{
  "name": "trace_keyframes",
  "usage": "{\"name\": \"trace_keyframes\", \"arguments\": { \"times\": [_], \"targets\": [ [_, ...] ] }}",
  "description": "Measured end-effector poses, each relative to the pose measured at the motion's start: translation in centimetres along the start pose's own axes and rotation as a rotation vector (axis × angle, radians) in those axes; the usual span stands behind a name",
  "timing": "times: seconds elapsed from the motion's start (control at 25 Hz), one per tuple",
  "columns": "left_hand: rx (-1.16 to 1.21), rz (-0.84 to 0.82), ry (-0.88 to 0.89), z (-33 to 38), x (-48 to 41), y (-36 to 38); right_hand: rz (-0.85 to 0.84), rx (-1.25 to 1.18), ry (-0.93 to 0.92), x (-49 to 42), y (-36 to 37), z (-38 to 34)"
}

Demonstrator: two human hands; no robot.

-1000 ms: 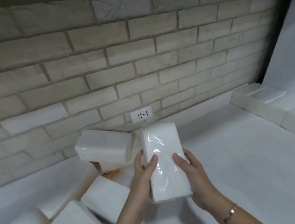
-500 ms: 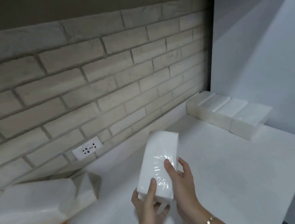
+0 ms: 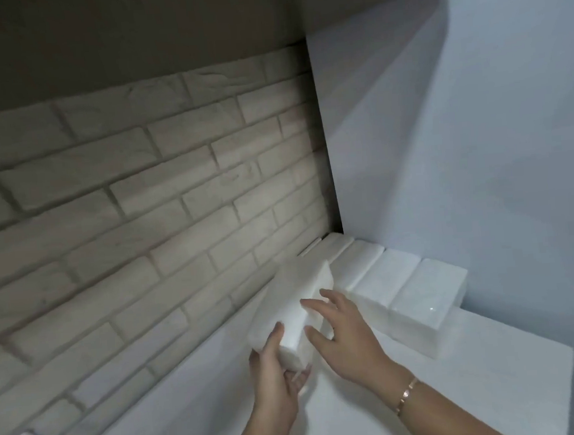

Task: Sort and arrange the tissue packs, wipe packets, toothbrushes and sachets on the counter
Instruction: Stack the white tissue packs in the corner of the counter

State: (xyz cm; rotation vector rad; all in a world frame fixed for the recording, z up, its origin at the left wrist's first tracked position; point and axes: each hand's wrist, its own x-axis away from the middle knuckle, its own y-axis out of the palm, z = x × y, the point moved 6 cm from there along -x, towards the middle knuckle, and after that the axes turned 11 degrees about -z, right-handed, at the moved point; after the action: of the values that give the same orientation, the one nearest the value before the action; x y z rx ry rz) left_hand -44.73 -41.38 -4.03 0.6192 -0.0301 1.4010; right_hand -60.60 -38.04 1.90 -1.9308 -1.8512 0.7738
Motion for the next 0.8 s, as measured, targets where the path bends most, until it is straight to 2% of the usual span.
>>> {"name": "trace_keyframes", "arguments": {
  "times": [0.12,0.4,0.56,0.68,0.8],
  "targets": [
    [0.013,-0.022,-0.031,1.1,-6.7,3.5,-0.032,0.182,-0.035,-5.3,-2.8,2.7],
    [0.035,-0.102,-0.056,3.7,-16.5,10.0,-0.171,0.425,0.075,-14.3,-5.7,7.4],
    [-0.192,0.007,-0.083,4.1,-19.2,11.3,-0.245,0.531,0.120,-17.3,-6.3,9.7],
    [-0.195,0.195,0.030,4.9,-19.8,11.2,-0.240,0.576,0.155,-18.6,-6.4,10.5],
    [-0.159,0.110,0.050,5.8,-20.2,12.5,-0.230,0.591,0.175,-19.4,-6.1,10.5]
  ]
}}
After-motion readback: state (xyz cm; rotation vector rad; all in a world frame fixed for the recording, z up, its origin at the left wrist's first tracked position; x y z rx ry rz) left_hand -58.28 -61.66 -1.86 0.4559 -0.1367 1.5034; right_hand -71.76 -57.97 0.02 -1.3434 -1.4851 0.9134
